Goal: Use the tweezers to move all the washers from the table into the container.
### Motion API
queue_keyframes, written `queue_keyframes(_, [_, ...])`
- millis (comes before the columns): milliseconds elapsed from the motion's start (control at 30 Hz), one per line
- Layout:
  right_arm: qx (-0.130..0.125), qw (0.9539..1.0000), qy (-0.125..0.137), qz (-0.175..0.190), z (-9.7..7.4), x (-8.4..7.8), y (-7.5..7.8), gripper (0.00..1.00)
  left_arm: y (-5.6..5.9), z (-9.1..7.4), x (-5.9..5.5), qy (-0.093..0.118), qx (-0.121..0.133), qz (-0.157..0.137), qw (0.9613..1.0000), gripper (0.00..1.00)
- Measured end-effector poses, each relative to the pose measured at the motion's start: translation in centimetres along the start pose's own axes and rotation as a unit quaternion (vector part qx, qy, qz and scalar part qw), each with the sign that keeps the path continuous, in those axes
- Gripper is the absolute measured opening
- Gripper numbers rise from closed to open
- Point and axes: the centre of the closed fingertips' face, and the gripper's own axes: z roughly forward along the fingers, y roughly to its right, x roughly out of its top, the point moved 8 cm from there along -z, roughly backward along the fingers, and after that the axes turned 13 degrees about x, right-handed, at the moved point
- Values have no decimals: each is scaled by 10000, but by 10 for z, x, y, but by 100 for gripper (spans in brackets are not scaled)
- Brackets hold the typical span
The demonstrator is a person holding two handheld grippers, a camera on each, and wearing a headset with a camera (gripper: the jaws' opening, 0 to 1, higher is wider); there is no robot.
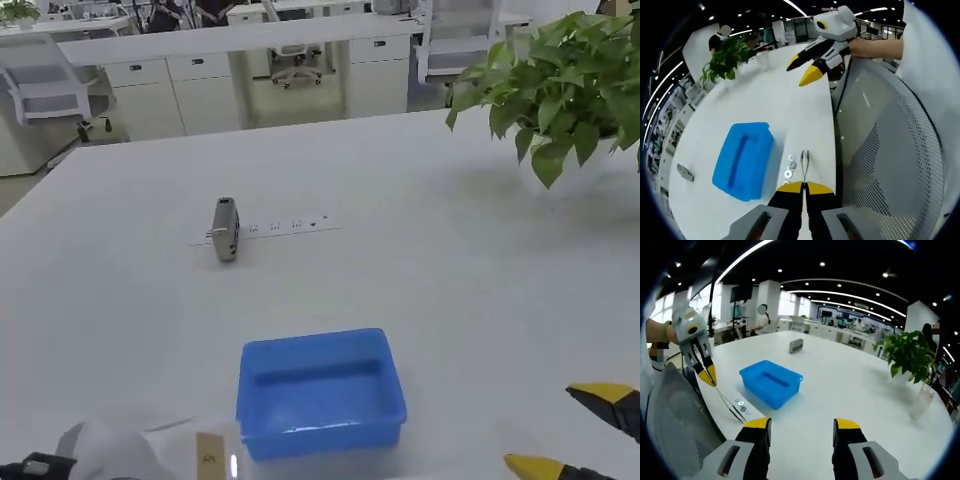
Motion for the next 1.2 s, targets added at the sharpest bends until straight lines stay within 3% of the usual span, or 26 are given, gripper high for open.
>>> queue_keyframes(567, [140, 9999, -46, -51, 2, 0, -3, 45, 11, -18, 15, -226, -242, 484, 9983, 0])
queue_keyframes(1033, [116, 9999, -27, -60, 2, 0, -3, 44, 10, -21, 24, -620, -627, 663, 9939, 0])
queue_keyframes(1200, [100, 9999, -13, -58, 1, 0, -2, 44, 11, -21, 31, -767, -726, 777, 9914, 0])
